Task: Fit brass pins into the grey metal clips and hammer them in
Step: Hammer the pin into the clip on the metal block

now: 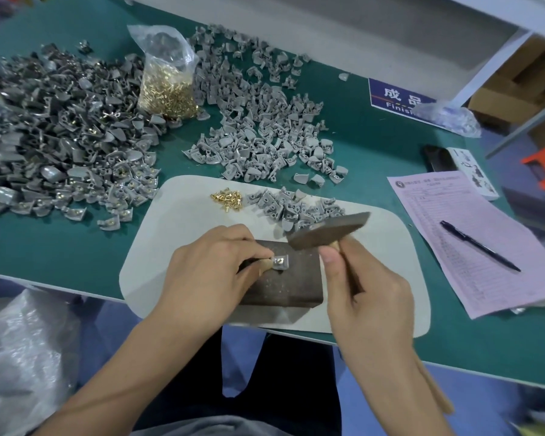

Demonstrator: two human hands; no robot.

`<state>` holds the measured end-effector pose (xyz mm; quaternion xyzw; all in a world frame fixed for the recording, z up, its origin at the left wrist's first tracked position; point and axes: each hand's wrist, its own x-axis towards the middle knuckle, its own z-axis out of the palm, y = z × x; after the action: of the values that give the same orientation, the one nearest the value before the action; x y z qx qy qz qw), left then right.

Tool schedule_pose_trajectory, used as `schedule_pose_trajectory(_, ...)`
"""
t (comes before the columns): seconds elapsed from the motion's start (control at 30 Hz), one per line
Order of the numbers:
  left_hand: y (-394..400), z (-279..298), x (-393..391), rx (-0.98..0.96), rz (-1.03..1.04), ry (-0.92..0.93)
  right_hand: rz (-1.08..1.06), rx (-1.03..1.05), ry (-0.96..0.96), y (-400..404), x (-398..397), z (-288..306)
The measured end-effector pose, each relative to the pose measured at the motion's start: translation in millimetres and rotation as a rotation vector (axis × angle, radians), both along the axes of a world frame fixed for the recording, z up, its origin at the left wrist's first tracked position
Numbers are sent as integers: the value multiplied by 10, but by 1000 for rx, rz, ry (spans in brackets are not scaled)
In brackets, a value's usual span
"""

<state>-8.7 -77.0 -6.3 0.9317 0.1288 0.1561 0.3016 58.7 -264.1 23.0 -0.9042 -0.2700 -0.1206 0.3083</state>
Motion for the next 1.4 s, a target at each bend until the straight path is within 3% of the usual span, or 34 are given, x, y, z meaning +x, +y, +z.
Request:
schedule_pose_trajectory(0.1,-3,2,-2,13,6,3,19,-155,-21,18,-22,2)
schedule_pose_trajectory(0.23,-8,7,-2,11,11,1,-32,65,-17,-24,-9,-46)
schedule_pose_trajectory(0.4,2,10,2,27,9,14,-14,-112,-49,-17,-46,-47)
schedule_pose_trajectory(0.53,13,13,11,43,-5,15,-14,30,-29,-2,-53,-42)
schedule_pose_trajectory(0.63,15,9,11,43,0,15,20,-139,-19,20,-54,-3)
schedule_pose_trajectory(0.77,12,5,9,30,5,20,-27,69,-36,-27,-12,43)
schedule_pose_trajectory(0.9,-2,-4,5,32,8,9,14,-162,-2,-12,-21,-16)
schedule_pose_trajectory(1.17,10,-19,2,16,4,-1,-394,-211,54,-400,308,-231)
schedule_pose_trajectory(1.3,10,-47,-3,-3,11,7,-487,-159,130,-579,275,-396)
schedule_pose_trajectory(1.4,20,-90,1,-35,3,19,-514,-325,90,-590,249,-468)
